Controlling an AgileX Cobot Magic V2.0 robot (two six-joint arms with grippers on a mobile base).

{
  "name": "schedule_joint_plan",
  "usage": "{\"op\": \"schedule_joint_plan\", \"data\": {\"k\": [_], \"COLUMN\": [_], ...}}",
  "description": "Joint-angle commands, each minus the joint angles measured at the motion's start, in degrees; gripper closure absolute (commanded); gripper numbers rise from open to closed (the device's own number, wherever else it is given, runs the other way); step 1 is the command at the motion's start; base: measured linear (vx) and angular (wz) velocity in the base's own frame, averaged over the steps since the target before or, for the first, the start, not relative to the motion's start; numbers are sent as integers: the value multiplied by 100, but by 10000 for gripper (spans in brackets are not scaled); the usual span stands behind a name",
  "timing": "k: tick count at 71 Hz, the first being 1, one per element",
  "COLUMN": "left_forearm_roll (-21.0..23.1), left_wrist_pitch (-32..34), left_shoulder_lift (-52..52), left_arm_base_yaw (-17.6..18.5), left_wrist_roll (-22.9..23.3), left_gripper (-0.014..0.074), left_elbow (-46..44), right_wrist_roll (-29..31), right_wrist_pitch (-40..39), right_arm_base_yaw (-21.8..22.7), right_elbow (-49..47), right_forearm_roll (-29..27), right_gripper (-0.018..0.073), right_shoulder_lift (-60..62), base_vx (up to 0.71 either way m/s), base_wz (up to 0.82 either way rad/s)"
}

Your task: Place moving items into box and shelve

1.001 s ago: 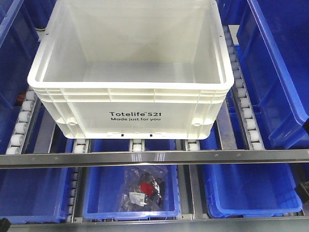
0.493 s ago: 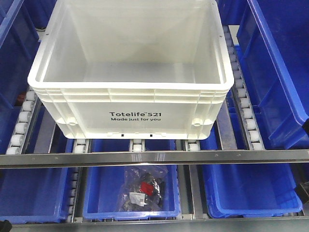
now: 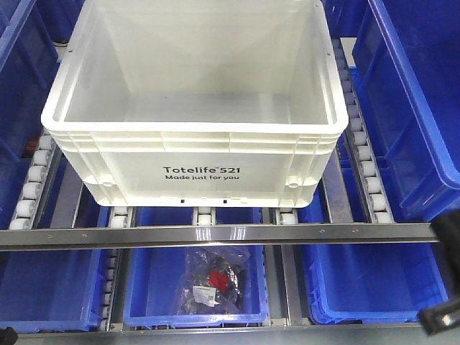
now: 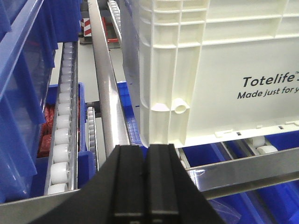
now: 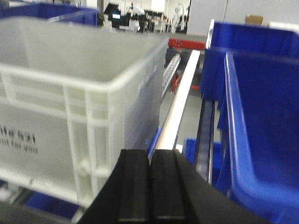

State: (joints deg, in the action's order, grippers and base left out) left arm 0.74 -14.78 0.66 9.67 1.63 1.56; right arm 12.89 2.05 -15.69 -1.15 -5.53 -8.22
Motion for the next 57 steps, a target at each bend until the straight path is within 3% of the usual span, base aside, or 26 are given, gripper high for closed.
{"op": "schedule_joint_plan", "data": {"k": [1, 6, 12, 57], "left_forearm_roll": [4, 4, 4, 4], "left_wrist_pitch": [441, 441, 441, 441], "left_shoulder_lift": [96, 96, 96, 96], "left_arm_base_yaw": [34, 34, 34, 34], "left_wrist_roll": [48, 48, 48, 48], "left_gripper": [624, 624, 624, 624], "left_elbow": [93, 93, 93, 86], "right_wrist_roll": [-84, -92, -92, -92], "right_wrist_pitch": [-573, 299, 464, 484], "right_arm_base_yaw": [4, 4, 4, 4], "right_elbow": [352, 282, 317, 317], "right_forearm_roll": [21, 46, 53, 9], "right_gripper": [574, 574, 574, 574], "right_shoulder_lift": [427, 960, 928, 928], "base_vx": [0, 0, 0, 0], "base_wz": [0, 0, 0, 0]}}
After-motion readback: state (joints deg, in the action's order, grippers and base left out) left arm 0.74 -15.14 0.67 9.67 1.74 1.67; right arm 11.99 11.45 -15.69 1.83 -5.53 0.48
